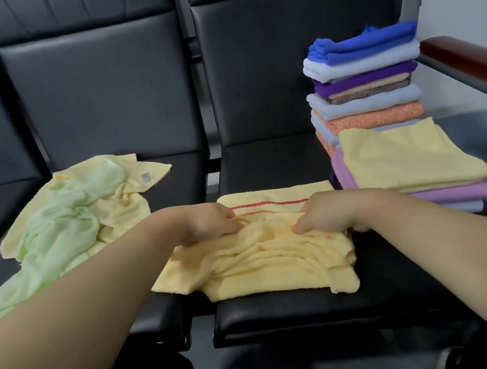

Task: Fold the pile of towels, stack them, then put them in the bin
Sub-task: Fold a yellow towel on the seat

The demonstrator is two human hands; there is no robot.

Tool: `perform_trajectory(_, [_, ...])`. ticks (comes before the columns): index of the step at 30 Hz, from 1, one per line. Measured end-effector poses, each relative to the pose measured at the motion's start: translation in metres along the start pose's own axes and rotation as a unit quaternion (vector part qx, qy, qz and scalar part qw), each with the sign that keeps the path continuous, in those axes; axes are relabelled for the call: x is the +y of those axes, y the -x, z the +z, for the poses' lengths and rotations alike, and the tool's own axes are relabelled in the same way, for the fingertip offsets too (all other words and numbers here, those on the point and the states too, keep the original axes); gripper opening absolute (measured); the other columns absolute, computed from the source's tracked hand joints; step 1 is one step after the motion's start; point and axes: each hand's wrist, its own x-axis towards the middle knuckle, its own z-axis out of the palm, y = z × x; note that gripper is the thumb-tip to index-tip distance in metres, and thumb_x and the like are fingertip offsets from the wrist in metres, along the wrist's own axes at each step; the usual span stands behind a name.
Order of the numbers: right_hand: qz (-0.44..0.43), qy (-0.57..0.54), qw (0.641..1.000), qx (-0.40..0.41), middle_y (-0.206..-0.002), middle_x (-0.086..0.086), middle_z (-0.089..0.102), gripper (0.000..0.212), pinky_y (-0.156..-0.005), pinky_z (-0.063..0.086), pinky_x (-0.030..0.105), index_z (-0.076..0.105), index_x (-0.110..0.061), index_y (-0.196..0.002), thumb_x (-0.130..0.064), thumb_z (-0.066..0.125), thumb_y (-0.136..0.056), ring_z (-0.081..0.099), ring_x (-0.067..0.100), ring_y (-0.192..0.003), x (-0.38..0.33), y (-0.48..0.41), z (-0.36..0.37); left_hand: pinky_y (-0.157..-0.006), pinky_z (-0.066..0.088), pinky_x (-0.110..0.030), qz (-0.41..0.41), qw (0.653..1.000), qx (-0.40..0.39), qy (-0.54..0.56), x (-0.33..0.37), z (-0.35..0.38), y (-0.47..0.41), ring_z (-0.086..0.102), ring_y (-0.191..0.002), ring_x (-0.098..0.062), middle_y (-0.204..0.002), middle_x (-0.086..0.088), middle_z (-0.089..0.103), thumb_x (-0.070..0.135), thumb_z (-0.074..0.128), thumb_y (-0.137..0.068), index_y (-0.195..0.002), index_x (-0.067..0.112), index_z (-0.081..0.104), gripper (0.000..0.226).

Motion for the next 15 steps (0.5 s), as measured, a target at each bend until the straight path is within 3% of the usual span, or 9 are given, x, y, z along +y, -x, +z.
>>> perform_trajectory(2, [-0.011, -0.004, 0.999, -0.036, -0.114, -0.003, 0.069, 0.038, -0.101, 0.053, 0.04, 0.072, -0.022, -0.111, -0.054, 0.07, -0.09, 0.065, 0.019, -0.108, 0.002, 0.007, 0.004, -0.1, 0.053, -0.04, -0.002, 0.998, -0.055, 0.007, -0.004, 0.0, 0.012, 0.067, -0.106, -0.018, -0.108, 0.007, 0.071, 0.055, 0.056, -0.097, -0.101, 0.029, 0.071, 0.031])
perform_trajectory(4, [-0.031, 0.003, 0.999, -0.04, -0.116, -0.003, 0.069, 0.039, -0.101, 0.053, 0.039, 0.073, -0.022, -0.111, -0.055, 0.068, -0.092, 0.065, 0.018, -0.108, 0.002, 0.015, 0.005, -0.093, 0.055, -0.035, 0.0, 0.998, -0.06, 0.013, -0.008, 0.001, 0.017, 0.069, -0.098, -0.015, -0.101, 0.008, 0.073, 0.049, 0.056, -0.1, -0.096, 0.027, 0.072, 0.027])
perform_trajectory(8, [-0.059, 0.091, 0.992, 0.069, -0.143, -0.004, 0.057, 0.07, -0.105, 0.048, 0.034, 0.056, -0.023, -0.145, -0.069, 0.059, -0.093, 0.057, 0.018, -0.125, -0.002, 0.022, 0.001, -0.078, 0.051, -0.031, 0.006, 0.999, 0.037, 0.025, -0.013, 0.001, 0.018, 0.062, -0.084, -0.014, -0.093, 0.006, 0.068, 0.044, 0.06, -0.098, -0.091, 0.026, 0.068, 0.022])
perform_trajectory(10, [-0.062, 0.071, 0.99, 0.109, -0.146, -0.004, 0.054, 0.074, -0.103, 0.046, 0.034, 0.052, -0.023, -0.149, -0.072, 0.056, -0.092, 0.054, 0.019, -0.129, -0.001, 0.022, -0.002, -0.076, 0.05, -0.029, 0.006, 0.994, 0.102, 0.027, -0.015, -0.002, 0.015, 0.062, -0.087, -0.014, -0.094, 0.006, 0.069, 0.042, 0.058, -0.099, -0.091, 0.028, 0.07, 0.02])
perform_trajectory(12, [-0.069, 0.05, 0.988, 0.129, -0.131, -0.007, 0.06, 0.058, -0.093, 0.047, 0.032, 0.06, -0.026, -0.136, -0.067, 0.055, -0.095, 0.058, 0.017, -0.116, 0.001, 0.02, -0.007, -0.072, 0.048, -0.029, 0.007, 0.989, 0.148, 0.023, -0.015, -0.004, 0.011, 0.062, -0.085, -0.015, -0.09, 0.006, 0.068, 0.041, 0.055, -0.101, -0.089, 0.028, 0.07, 0.023])
perform_trajectory(15, [-0.074, 0.066, 0.981, 0.167, -0.115, -0.008, 0.063, 0.029, -0.085, 0.05, 0.031, 0.066, -0.026, -0.122, -0.045, 0.056, -0.101, 0.06, 0.015, -0.103, 0.002, 0.014, -0.011, -0.064, 0.044, -0.029, 0.007, 0.983, 0.185, 0.006, -0.016, -0.005, 0.001, 0.057, -0.074, -0.015, -0.078, 0.004, 0.062, 0.039, 0.054, -0.102, -0.08, 0.025, 0.066, 0.029])
